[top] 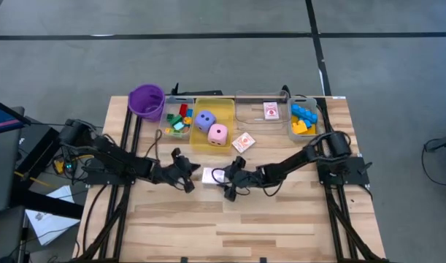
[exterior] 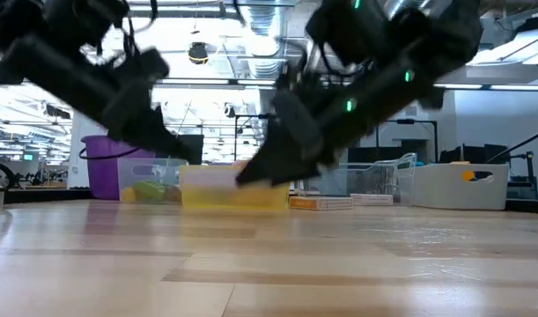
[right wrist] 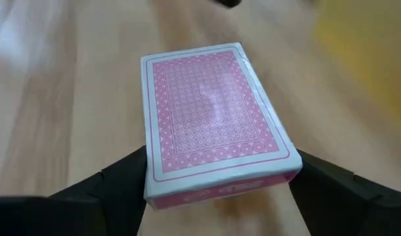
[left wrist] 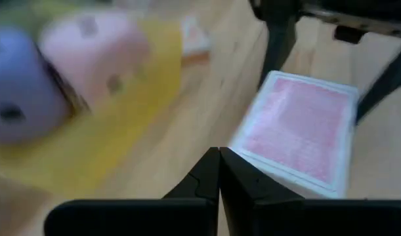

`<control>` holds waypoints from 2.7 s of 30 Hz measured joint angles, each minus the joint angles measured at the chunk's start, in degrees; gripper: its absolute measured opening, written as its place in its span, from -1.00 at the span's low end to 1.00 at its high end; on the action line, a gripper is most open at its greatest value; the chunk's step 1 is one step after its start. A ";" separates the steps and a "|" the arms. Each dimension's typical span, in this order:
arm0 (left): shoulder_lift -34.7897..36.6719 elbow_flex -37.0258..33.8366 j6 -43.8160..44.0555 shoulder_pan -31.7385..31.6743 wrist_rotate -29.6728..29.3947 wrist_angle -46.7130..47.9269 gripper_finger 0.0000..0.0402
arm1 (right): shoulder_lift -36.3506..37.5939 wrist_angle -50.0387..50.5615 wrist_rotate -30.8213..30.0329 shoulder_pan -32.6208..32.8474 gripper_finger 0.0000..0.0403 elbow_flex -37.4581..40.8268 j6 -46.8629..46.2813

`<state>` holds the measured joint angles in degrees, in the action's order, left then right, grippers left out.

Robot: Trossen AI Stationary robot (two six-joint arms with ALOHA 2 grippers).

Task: Pick & Place Toys
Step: Put the pink playing card into the transparent bin, then put the orange playing card into the transparent bin

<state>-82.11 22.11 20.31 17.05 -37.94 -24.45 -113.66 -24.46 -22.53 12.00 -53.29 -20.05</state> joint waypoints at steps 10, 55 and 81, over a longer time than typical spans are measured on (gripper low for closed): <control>26.10 0.04 -12.67 -2.84 -4.17 1.33 -1.00 | 16.37 12.01 -15.88 1.15 0.54 -0.08 -1.79; 43.83 0.04 -6.49 -3.08 -4.03 22.82 -1.00 | 20.69 23.85 -38.19 -26.86 0.88 -0.23 -12.30; 13.72 0.48 -3.30 -5.80 12.03 -7.09 -1.00 | 23.55 31.40 -37.58 9.34 0.75 -0.21 -9.96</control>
<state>-68.38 22.59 17.02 11.25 -25.91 -31.53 -90.11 6.94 -60.11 21.34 -53.49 -30.01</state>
